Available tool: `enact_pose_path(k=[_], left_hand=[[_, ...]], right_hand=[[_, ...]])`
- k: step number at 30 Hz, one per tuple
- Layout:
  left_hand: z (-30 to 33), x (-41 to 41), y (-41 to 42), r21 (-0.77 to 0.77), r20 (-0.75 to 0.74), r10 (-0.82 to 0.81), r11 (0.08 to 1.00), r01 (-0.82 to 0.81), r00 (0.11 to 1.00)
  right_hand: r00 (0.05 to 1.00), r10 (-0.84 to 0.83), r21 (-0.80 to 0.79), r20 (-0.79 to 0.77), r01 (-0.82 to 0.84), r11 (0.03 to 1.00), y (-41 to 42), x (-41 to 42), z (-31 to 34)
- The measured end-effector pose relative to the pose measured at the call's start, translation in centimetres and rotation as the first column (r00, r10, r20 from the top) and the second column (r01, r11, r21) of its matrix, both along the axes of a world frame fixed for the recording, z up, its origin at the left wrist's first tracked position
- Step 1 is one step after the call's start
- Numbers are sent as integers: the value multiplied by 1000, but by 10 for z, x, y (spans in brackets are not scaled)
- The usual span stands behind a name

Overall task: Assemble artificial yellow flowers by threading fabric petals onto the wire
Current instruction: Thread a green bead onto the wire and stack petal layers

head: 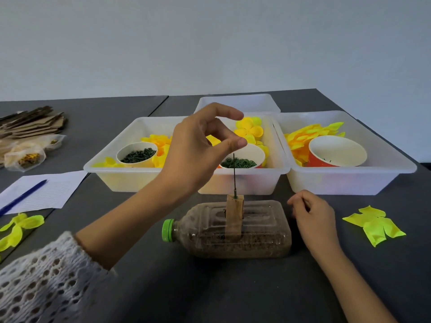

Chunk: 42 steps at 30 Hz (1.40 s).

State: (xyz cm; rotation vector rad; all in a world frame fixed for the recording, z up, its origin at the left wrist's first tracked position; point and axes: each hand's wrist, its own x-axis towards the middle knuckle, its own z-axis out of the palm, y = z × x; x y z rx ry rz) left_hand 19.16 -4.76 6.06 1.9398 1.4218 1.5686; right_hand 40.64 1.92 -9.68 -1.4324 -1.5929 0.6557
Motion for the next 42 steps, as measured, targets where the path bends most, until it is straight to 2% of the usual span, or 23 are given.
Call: enact_pose_path(k=[28,31,34,39,42], left_hand=[[-23,-1,-2,-10,126,-23,1000,25,992],[-32,-1,-1,-59,82,-34,997,39,996],[-53,1,-3,-180,33,-41,983,46,999],[-71,-5,-8,-295,113,-122,944,150,986],[-59,-21,-2,-315,92,-182,927,202,979]], right_hand=[[1000,-2,4,18,2,1000,1,0,-2],[1000,-2,-2,23,2,1000,2,0,-1],[1000,0,-6,22,0,1000,2,1,-1],[1000,-3,-8,29,3,1000,2,1,-2],[999,-4,-7,38,5,1000,2,0,-2]])
